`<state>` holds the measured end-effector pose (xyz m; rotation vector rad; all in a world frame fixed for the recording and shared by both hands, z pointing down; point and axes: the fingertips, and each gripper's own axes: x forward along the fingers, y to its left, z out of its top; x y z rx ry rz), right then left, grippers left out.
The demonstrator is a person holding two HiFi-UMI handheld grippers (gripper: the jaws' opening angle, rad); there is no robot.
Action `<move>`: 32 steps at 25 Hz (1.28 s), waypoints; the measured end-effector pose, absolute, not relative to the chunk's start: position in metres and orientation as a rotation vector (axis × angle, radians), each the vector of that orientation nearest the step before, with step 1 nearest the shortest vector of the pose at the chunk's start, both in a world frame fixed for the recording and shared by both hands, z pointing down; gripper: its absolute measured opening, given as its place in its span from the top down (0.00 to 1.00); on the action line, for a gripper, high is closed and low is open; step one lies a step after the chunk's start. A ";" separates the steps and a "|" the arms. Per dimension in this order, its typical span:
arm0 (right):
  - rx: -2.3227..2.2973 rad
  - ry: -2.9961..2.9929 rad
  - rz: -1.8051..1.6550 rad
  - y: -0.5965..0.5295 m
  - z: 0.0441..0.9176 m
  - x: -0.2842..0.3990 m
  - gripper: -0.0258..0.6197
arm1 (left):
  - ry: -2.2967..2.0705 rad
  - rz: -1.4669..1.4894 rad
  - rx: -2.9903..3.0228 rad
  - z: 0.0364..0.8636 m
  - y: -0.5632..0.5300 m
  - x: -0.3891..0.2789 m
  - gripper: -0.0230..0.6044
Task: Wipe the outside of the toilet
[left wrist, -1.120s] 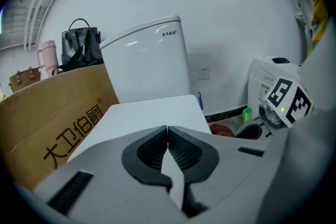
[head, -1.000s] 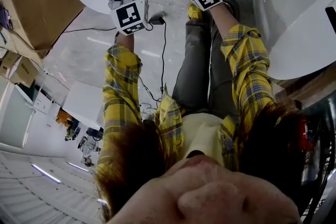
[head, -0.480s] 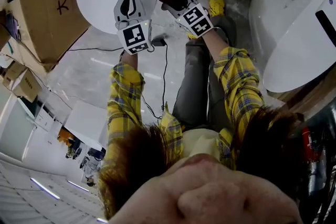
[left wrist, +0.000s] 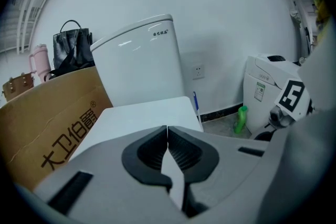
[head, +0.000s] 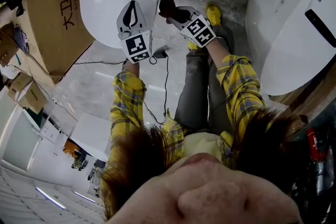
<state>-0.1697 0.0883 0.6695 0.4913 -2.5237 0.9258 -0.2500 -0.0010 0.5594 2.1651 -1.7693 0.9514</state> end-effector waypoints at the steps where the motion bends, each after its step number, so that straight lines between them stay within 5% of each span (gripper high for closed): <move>1: 0.538 -2.520 0.933 0.077 0.669 -0.161 0.77 | -1.769 0.952 2.166 0.559 -0.004 -0.249 0.95; 10: 0.838 -2.468 0.890 -0.031 0.671 -0.102 0.77 | -1.764 0.934 2.168 0.557 -0.037 -0.231 0.95; 32: 1.092 -2.436 0.771 -0.179 0.668 -0.079 0.77 | -1.818 0.868 2.104 0.557 -0.090 -0.222 0.95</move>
